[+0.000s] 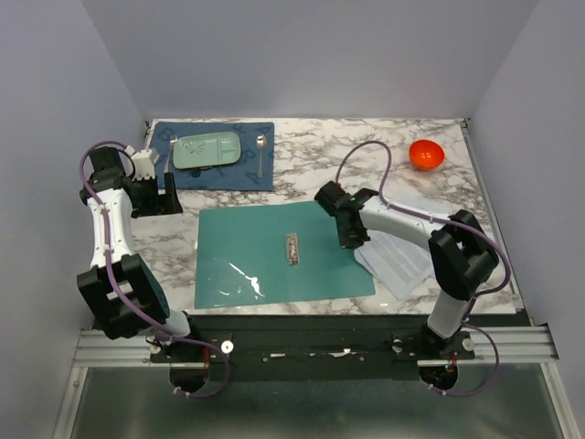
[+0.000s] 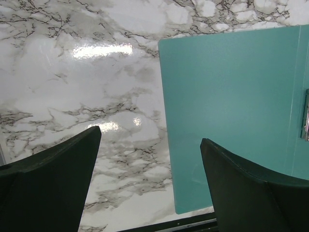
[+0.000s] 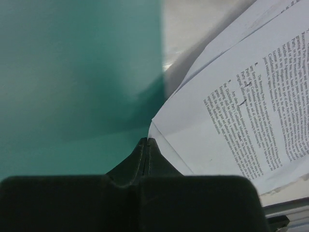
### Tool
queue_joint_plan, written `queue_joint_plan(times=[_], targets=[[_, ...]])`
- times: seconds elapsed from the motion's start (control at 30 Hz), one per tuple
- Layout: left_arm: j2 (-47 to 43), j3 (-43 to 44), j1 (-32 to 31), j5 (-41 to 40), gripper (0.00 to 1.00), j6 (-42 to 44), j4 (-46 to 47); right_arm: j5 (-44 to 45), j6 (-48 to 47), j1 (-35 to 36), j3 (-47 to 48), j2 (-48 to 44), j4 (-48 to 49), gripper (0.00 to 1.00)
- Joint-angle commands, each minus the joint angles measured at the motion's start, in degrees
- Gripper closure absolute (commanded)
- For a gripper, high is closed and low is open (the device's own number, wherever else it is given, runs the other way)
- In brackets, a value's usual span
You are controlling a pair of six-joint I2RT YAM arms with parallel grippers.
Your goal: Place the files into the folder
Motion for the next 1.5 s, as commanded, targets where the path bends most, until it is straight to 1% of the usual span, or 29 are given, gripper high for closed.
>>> queue_joint_plan(times=[0.0, 0.07, 0.13, 0.27, 0.33, 0.37, 0.43, 0.47, 0.53, 0.57, 0.6, 0.63, 0.67, 0.7, 0.77, 0.8, 0.87, 0.9, 0.93, 0.97, 1.0, 1.07, 1.1, 1.13, 1.2, 1.23, 1.3, 1.33, 1.47], targets=[[-0.9, 0.1, 0.0, -1.4, 0.01, 1.2, -0.3, -0.7, 2.1, 10.4, 6.3, 1.7, -1.8, 0.99], [-0.9, 0.2, 0.0, -1.7, 0.01, 1.4, -0.7, -0.4, 2.4, 14.5, 10.1, 3.4, -3.4, 0.99], [-1.2, 0.2, 0.0, -1.8, 0.01, 1.6, -0.8, 0.0, 2.5, 16.9, 12.7, 5.8, -3.9, 0.99], [-2.1, 0.1, 0.0, -1.8, 0.01, 1.7, -0.9, 0.2, 2.0, 22.5, 15.2, 8.9, -4.2, 0.99], [-2.1, 0.2, 0.0, -1.7, 0.01, 1.7, -0.9, 0.0, 1.3, 24.1, 15.7, 10.1, -3.6, 0.99], [-2.2, 0.2, 0.0, -1.7, 0.01, 1.8, -1.0, 0.0, 1.1, 25.1, 16.0, 10.5, -3.1, 0.99], [-2.3, 0.1, 0.0, -1.5, 0.01, 1.7, -0.9, -0.9, 0.8, 25.8, 16.4, 10.4, -2.5, 0.91], [-2.3, 0.1, -0.1, -1.3, 0.01, 1.6, -0.8, -1.6, 0.6, 25.9, 16.3, 10.0, -1.4, 0.87], [-2.5, 0.2, -0.2, -1.5, 0.01, 1.6, -0.7, -2.2, -0.2, 25.9, 16.7, 8.9, -0.5, 0.64], [-2.6, 0.3, -0.2, -1.7, 0.01, 1.7, -0.9, -1.6, -0.3, 25.9, 16.8, 7.3, -0.5, 0.50], [-2.5, 0.7, -0.1, -1.7, 0.01, 1.7, -1.0, -1.2, -0.9, 25.8, 16.9, 5.9, -0.3, 0.22], [-2.5, 0.8, -0.2, -1.8, 0.01, 1.8, -1.1, 0.2, -1.2, 25.9, 16.5, 4.5, 0.0, 0.12], [-2.4, 1.0, -0.2, -2.0, 0.01, 1.8, -1.3, 0.4, -1.7, 25.6, 15.7, 0.9, 1.3, 0.04], [-2.3, 1.3, -0.2, -2.2, 0.01, 1.9, -1.5, 0.3, -2.4, 25.1, 14.9, -1.0, 2.1, 0.00], [-2.4, 1.3, -0.2, -2.3, 0.01, 1.9, -1.5, -1.3, -2.5, 23.2, 11.6, -5.2, 4.1, 0.00], [-2.4, 1.3, -0.2, -2.3, 0.01, 2.0, -1.5, -2.2, -1.8, 19.9, 10.2, -9.5, 4.6, 0.00], [-2.3, 1.1, -0.3, -2.4, 0.01, 1.9, -1.5, -5.1, -0.4, 15.2, 4.6, -14.6, 5.8, 0.00], [-2.3, 0.9, -0.2, -2.4, 0.01, 2.0, -1.4, -6.3, 0.9, 8.9, 1.9, -16.8, 6.4, 0.00], [-2.4, 0.8, -0.3, -2.4, 0.01, 2.0, -1.4, -9.7, 1.4, 5.2, -0.4, -21.2, 6.8, 0.00], [-2.4, 0.7, -0.3, -2.4, 0.01, 2.0, -1.4, -11.3, 1.9, 1.5, -4.9, -22.9, 7.3, 0.01], [-2.5, 0.6, -0.2, -2.3, 0.01, 2.0, -1.5, -12.6, 1.5, -6.2, -7.1, -24.6, 7.9, 0.03], [-2.5, 0.5, -0.3, -2.2, 0.01, 2.1, -1.4, -16.2, 0.6, -12.9, -12.2, -27.1, 9.7, 0.05], [-2.5, 0.6, -0.3, -2.2, 0.01, 2.1, -1.4, -17.5, -0.9, -18.1, -13.4, -27.5, 10.7, 0.06], [-2.4, 0.7, -0.3, -2.2, 0.01, 2.1, -1.5, -19.8, -1.3, -20.4, -14.3, -27.6, 11.2, 0.07], [-2.3, 0.8, -0.2, -2.2, 0.01, 2.0, -1.5, -20.8, -2.7, -24.6, -15.5, -26.2, 13.0, 0.09], [-2.3, 0.7, -0.4, -2.2, 0.01, 2.1, -1.5, -23.9, -3.1, -25.6, -15.5, -25.1, 13.2, 0.11], [-2.3, 0.7, -0.3, -2.3, 0.01, 2.0, -1.7, -25.1, -4.1, -28.2, -14.3, -20.8, 13.3, 0.14], [-2.3, 0.6, -0.4, -2.3, 0.01, 2.0, -1.7, -26.7, -4.4, -28.9, -14.1, -19.6, 13.3, 0.15], [-2.7, 0.3, -0.4, -2.7, 0.01, 2.2, -1.8, -28.7, -5.0, -30.8, -14.1, -16.0, 16.4, 0.19]])
